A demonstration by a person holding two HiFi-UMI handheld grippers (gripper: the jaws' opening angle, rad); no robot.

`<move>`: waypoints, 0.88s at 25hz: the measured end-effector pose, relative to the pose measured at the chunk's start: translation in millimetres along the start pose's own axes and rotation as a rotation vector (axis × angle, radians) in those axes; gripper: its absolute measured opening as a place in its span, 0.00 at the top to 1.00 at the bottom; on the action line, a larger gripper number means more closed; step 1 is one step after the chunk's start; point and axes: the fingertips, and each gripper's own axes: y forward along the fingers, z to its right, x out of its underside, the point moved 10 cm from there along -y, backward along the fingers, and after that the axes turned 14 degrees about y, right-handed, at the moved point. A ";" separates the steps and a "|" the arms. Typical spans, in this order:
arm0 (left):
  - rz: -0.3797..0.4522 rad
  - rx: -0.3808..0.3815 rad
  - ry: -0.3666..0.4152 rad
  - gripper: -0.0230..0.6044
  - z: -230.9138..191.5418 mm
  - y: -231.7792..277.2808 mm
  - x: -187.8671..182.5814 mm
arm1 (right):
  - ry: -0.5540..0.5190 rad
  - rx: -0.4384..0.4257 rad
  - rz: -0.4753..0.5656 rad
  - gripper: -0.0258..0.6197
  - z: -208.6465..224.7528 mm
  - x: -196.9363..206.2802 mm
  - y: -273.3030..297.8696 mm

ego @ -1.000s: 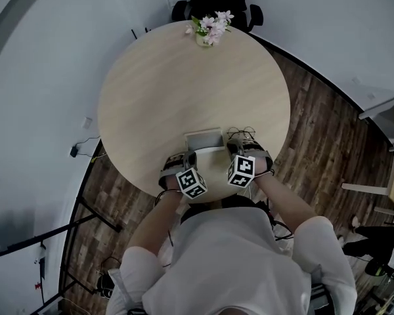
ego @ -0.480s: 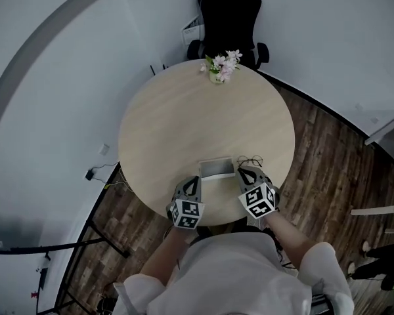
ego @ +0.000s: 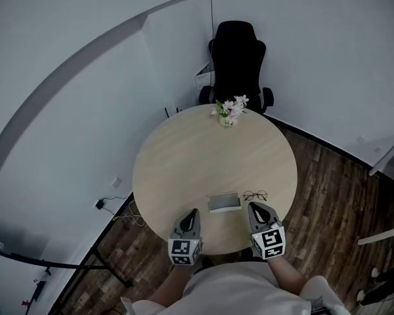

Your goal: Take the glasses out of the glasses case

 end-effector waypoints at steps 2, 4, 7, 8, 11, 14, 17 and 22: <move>0.026 -0.029 -0.002 0.96 -1.8 -9.2 -7.6 | 0.045 -0.015 0.013 0.94 -4.5 1.0 -5.5; 0.042 -0.046 -0.007 0.96 -2.2 -17.3 -11.5 | 0.072 -0.024 0.007 0.94 -7.6 4.4 -9.7; 0.049 -0.052 -0.019 0.96 -2.8 -26.6 -9.2 | 0.091 -0.023 0.002 0.94 -11.8 9.6 -12.8; 0.046 -0.054 -0.021 0.96 -3.0 -29.3 -6.8 | 0.097 -0.022 0.003 0.94 -13.6 10.5 -13.0; 0.035 -0.062 -0.021 0.96 -3.0 -37.9 -1.2 | 0.115 -0.023 0.012 0.94 -19.4 10.9 -13.4; 0.033 -0.066 -0.033 0.96 -2.3 -43.9 1.3 | 0.121 -0.023 0.020 0.94 -23.2 10.2 -14.4; 0.036 -0.059 -0.045 0.96 -3.0 -43.3 0.8 | 0.125 -0.023 0.030 0.94 -24.7 6.4 -12.1; 0.041 -0.060 -0.042 0.96 -4.2 -44.4 -3.6 | 0.121 -0.029 0.037 0.94 -30.6 2.3 -13.1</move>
